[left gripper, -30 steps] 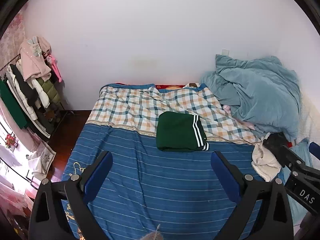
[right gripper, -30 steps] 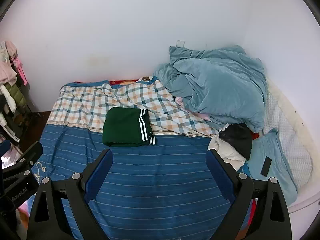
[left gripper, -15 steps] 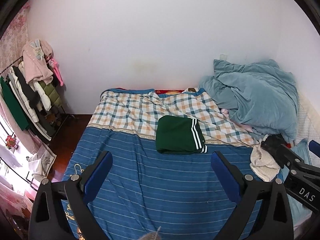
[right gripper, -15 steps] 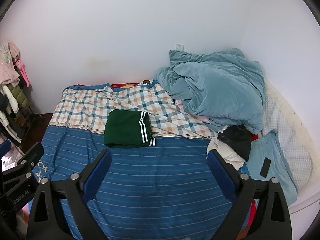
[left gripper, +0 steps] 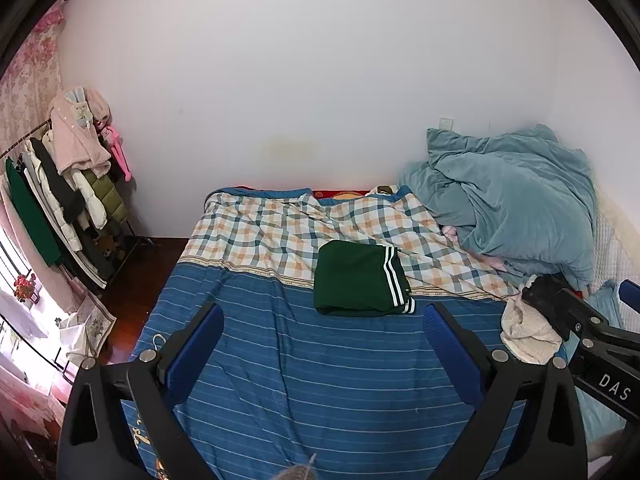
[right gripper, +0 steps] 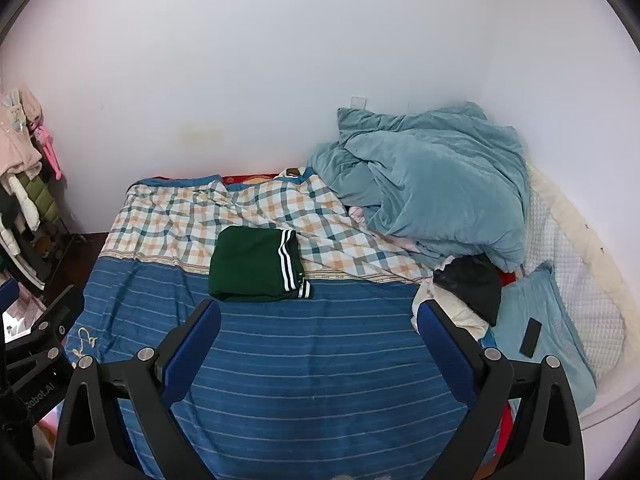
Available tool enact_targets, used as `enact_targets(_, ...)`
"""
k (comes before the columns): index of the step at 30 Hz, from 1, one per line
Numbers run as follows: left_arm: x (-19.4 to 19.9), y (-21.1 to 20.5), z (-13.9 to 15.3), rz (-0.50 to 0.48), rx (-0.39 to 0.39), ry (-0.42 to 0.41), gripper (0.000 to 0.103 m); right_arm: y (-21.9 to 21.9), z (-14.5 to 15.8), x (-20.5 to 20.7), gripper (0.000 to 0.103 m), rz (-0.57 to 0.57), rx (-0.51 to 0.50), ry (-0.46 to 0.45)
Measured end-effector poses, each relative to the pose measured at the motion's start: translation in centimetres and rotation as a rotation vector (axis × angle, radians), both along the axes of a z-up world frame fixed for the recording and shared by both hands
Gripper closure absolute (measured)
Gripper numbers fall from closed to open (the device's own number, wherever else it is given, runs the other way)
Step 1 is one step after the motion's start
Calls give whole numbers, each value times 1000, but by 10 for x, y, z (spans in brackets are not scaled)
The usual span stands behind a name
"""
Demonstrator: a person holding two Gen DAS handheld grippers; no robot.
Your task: Fold large clothes
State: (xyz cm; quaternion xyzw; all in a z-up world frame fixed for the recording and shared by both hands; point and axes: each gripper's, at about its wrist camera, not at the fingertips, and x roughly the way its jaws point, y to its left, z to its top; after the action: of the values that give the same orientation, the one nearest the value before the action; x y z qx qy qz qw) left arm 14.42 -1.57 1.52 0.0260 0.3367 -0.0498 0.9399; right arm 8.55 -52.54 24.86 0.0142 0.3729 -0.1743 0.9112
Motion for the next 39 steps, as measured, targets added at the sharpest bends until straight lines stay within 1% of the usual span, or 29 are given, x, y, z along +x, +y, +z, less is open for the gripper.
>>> enact_targets(10,-5,-1,3,4,3,-9,1,2,-1,-8,3,0,11,-6)
enact_targets(16,-8,-1,7,13,4,-15,1,5,0,-20,2,-5,14,-7)
enact_targets(32,-10,-4,7,25,10,-17,1,0,2,-6,2,13,10,-8)
enact_targets(39,-9,-4,6,35,13,-19,1,1,1,-11,2,9,9,-9)
